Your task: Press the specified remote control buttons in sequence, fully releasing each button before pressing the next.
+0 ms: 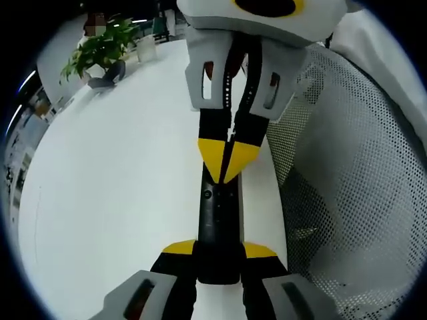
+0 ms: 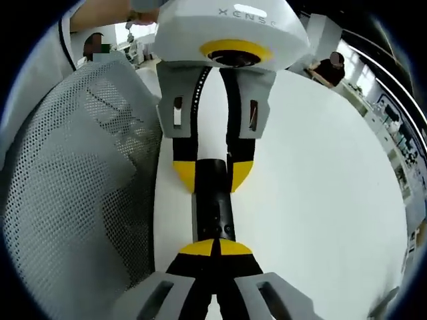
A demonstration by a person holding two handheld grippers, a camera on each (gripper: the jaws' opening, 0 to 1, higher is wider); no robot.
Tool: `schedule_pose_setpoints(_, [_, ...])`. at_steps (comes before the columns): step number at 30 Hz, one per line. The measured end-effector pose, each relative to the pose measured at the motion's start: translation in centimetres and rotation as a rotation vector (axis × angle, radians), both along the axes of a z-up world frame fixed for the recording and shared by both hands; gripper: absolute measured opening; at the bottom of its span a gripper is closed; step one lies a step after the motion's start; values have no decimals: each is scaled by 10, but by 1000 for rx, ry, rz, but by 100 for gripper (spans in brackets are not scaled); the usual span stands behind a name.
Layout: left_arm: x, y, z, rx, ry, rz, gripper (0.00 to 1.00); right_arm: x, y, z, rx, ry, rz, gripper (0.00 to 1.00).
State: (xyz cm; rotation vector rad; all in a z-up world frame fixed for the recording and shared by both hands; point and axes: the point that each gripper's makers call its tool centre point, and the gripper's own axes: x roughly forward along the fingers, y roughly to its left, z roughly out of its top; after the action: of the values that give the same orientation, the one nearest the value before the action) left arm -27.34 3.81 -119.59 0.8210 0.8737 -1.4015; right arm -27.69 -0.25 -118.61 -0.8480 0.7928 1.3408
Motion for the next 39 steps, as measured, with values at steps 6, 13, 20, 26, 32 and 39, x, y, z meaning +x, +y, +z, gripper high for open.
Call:
schedule_pose_setpoints(6, [0, 0, 0, 14, -1, -10, 22, 1, 0, 0, 34, 22, -48, 0])
schedule_pose_setpoints(13, [0, 0, 0, 9, 0, -8, 22, 2, -4, 3, 56, 87, -65, 0])
schedule_pose_setpoints(20, [0, 0, 0, 7, -1, -10, 22, 0, -14, 2, 35, 111, -87, 0])
schedule_pose_setpoints(26, [0, 0, 0, 10, -5, -14, 23, 0, -10, -1, -53, 73, -20, 0])
schedule_pose_setpoints(32, [-1, 0, 0, 20, -8, -31, 23, 1, -12, -1, -45, 87, -45, 0])
schedule_pose_setpoints(39, [-1, 0, 0, 40, -7, -39, 23, 0, -12, -1, -34, 96, -38, 0])
